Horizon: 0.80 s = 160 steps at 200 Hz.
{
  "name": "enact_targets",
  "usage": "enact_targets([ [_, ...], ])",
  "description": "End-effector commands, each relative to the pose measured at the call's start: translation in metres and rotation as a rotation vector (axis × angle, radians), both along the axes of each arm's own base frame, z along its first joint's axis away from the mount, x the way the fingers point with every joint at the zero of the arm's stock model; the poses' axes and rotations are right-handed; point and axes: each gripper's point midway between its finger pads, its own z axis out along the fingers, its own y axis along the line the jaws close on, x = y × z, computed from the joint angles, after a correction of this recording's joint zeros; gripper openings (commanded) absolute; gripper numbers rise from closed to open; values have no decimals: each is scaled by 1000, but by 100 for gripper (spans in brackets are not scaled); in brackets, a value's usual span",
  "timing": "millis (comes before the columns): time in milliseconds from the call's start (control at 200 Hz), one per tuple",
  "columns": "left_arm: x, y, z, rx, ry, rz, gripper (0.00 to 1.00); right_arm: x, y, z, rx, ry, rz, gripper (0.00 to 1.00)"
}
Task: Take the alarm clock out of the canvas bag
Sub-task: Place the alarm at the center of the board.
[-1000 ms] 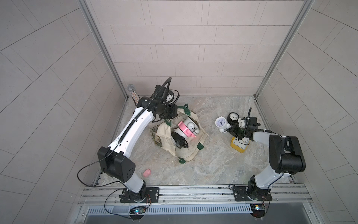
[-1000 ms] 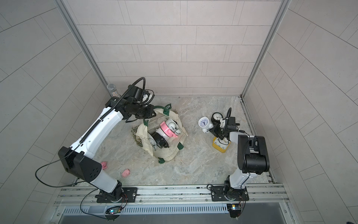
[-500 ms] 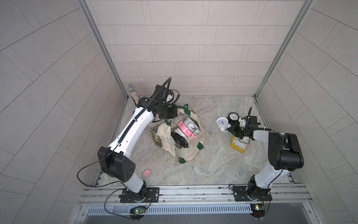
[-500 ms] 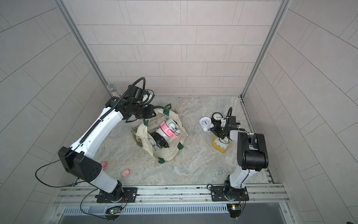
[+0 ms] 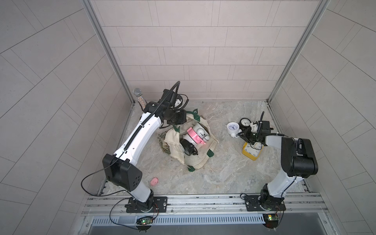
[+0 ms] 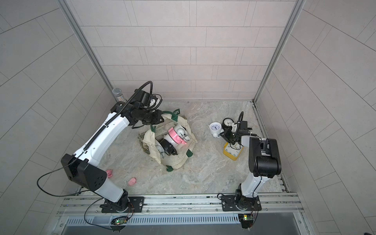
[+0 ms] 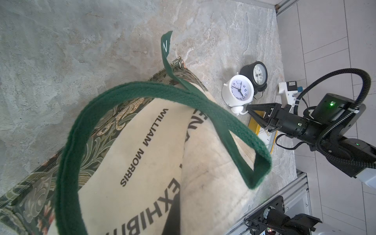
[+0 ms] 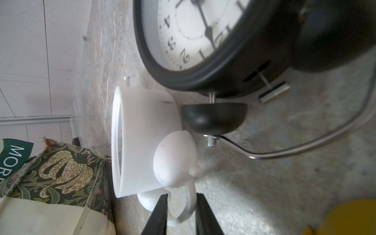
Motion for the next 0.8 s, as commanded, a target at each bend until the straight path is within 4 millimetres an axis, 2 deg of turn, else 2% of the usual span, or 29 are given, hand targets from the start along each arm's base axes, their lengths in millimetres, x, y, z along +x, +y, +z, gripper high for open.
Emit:
enact_targets([
  [0,-1,-4,21,-50,-43,-7,0,-3,-4,-11,-17,36,-10,26],
  [180,-1,-4,21,-51,-40,-5,0,-4,-6,-5,-25,34,-23,28],
  [385,0,-8,32,-95,-42,8,0,-2,-12,1,-22,21,-91,31],
  [525,0,-8,33,-97,-43,13,0,-1,-10,5,15,12,-105,32],
  [796,-1,-10,35,-105,-40,8,0,1,-14,26,8,-8,-144,37],
])
